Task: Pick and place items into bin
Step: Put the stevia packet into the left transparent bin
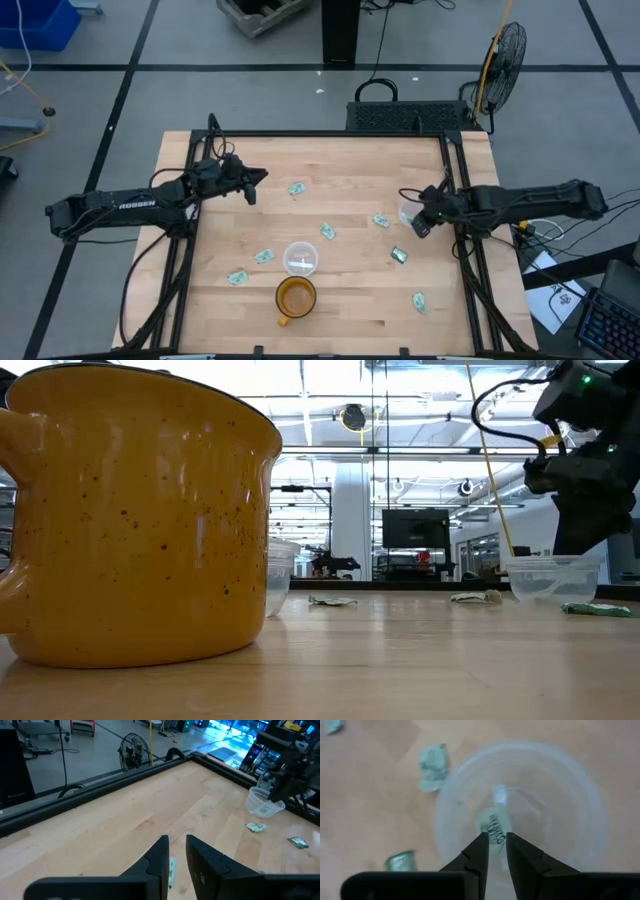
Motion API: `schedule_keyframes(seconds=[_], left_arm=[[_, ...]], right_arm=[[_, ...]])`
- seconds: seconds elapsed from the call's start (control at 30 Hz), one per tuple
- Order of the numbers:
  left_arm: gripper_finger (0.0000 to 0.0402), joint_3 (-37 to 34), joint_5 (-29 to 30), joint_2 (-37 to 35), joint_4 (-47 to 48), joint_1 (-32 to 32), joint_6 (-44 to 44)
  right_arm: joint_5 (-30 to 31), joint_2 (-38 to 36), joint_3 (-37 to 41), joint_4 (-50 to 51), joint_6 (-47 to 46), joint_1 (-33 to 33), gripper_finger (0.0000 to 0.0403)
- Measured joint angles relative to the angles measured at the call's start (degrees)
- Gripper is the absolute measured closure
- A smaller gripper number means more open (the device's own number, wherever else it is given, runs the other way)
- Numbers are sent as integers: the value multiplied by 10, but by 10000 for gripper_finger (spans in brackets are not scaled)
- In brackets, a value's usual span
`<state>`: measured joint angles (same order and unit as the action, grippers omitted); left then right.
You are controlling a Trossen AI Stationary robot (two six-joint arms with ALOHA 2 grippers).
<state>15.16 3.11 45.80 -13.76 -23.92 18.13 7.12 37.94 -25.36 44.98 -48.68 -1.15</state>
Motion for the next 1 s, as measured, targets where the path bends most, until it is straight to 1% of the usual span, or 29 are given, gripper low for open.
schedule_keyframes(seconds=[0.07, 0.17, 0.33, 0.47, 0.53, 0.6, 0.7, 0.77, 0.83, 1.0], left_arm=[[332, 0, 0, 0, 0, 0, 0], [332, 0, 0, 0, -6, 0, 0], [332, 0, 0, 0, -27, 0, 1], [332, 0, 0, 0, -31, 0, 0], [332, 0, -1, 0, -27, -2, -3], [332, 0, -9, 0, -19, -9, 5], [332, 0, -45, 12, -10, -20, 40], [332, 0, -68, 28, -11, -25, 56], [332, 0, -76, 52, -12, -27, 66], [332, 0, -72, 139, -31, -27, 112]], right_arm=[[-15, -11, -4, -3, 7, 0, 343], [-10, -26, -10, -24, 41, 0, 347], [18, -45, -13, -113, 128, 0, 351], [26, -50, -14, -183, 202, 0, 351], [56, -50, -14, -237, 242, 0, 351], [113, -48, -14, -306, 287, 0, 351], [206, -41, -14, -417, 364, 0, 351], [245, -33, -14, -472, 408, 0, 351], [258, -24, -6, -519, 439, 0, 351], [259, 2, 41, -624, 485, 0, 351]])
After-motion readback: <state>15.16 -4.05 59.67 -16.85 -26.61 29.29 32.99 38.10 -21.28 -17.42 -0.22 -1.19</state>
